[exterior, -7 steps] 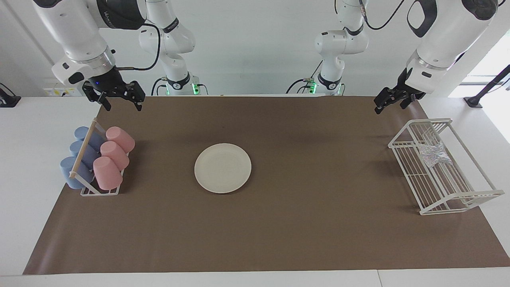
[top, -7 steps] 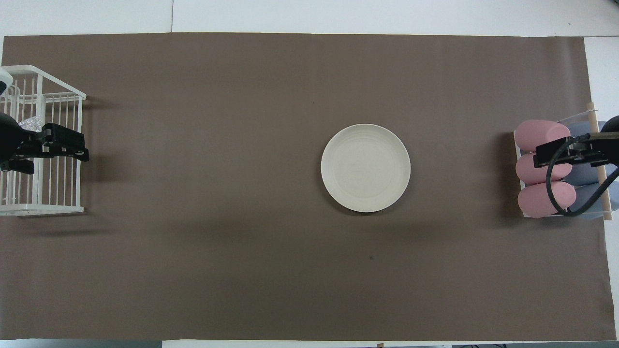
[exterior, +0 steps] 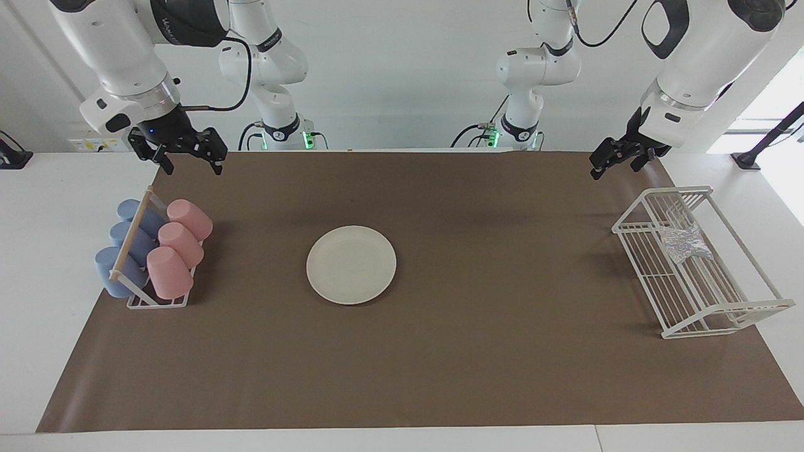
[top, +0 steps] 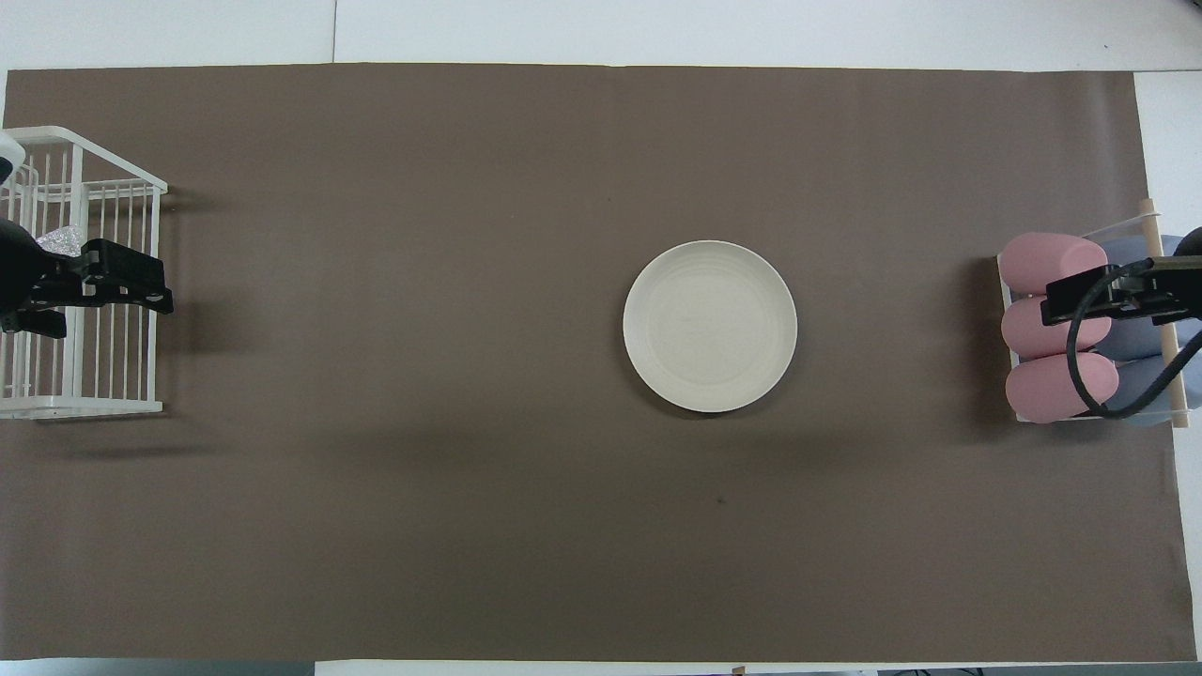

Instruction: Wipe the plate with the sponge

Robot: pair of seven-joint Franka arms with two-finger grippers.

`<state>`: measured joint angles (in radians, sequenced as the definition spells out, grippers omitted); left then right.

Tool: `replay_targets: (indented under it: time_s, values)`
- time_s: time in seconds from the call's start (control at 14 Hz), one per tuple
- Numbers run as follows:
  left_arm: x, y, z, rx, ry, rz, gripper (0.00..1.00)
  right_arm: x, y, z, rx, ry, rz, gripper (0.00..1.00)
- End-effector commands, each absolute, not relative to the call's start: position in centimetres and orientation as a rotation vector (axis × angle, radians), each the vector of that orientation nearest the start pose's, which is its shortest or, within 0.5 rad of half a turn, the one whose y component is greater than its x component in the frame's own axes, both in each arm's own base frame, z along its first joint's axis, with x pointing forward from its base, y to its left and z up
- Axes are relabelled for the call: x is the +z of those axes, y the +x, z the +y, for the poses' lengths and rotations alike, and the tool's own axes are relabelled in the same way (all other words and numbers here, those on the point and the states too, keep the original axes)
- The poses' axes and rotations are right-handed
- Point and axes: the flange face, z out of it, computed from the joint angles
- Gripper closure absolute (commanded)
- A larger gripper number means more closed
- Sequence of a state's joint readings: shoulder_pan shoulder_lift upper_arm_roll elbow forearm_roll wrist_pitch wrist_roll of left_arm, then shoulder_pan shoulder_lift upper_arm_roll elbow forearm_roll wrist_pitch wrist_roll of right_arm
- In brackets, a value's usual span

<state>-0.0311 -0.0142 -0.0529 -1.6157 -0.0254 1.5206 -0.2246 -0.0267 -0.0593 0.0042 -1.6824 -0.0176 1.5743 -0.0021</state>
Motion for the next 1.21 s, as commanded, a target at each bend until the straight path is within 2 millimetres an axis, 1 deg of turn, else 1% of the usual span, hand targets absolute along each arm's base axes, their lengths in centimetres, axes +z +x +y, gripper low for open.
replay_targets:
  time_s: [0.0,0.14,0.21,0.36,0.43,0.57,0.64,0.71,0.79,0.86,0.93,1.0,1.14]
  values:
    - [60.7,53.9,-4.4,0.143,-3.154,-0.232,0.00,60.8,53.2,-1.1,0.070,-3.166,0.055,0.00]
    - [60.7,53.9,-4.4,0.129,-3.148,-0.230,0.00,60.7,53.1,-0.9,0.089,-3.164,0.092,0.00]
    - [60.5,53.7,-4.3,0.133,-3.129,-0.226,0.00,60.6,53.0,-1.4,0.101,-3.163,0.106,0.00]
    - [59.6,53.4,-4.3,0.129,-3.023,-0.185,0.00,60.6,53.0,-1.7,0.102,-3.162,0.114,0.00]
    - [58.9,53.6,-4.9,0.113,-2.976,-0.147,0.00,60.6,53.0,-1.7,0.102,-3.162,0.114,0.00]
    - [56.8,54.4,-4.3,0.098,-2.873,-0.117,0.00,60.6,53.0,-1.7,0.104,-3.162,0.111,0.00]
    - [55.2,55.1,-3.9,0.115,-2.793,-0.097,0.00,60.6,52.9,-2.3,0.102,-3.161,0.130,0.00]
    - [53.5,56.1,-5.0,0.125,-2.717,-0.042,0.00,60.6,52.9,-3.0,0.102,-3.160,0.150,0.00]
    - [51.5,57.2,-5.2,0.130,-2.625,-0.023,0.00,60.5,52.9,-3.7,0.105,-3.160,0.169,0.00]
    - [49.5,58.2,-5.6,0.116,-2.543,-0.024,0.00,60.2,52.7,-3.8,0.122,-3.158,0.176,0.00]
    - [48.1,58.9,-5.8,0.094,-2.493,-0.017,0.00,60.2,52.5,-4.0,0.127,-3.157,0.189,0.00]
    - [47.3,59.4,-5.3,0.075,-2.450,0.000,0.00,60.3,52.5,-4.1,0.115,-3.157,0.203,0.00]
    - [44.2,60.3,-5.2,0.099,-2.344,0.063,0.00,60.4,52.8,-3.7,0.101,-3.153,0.270,0.00]
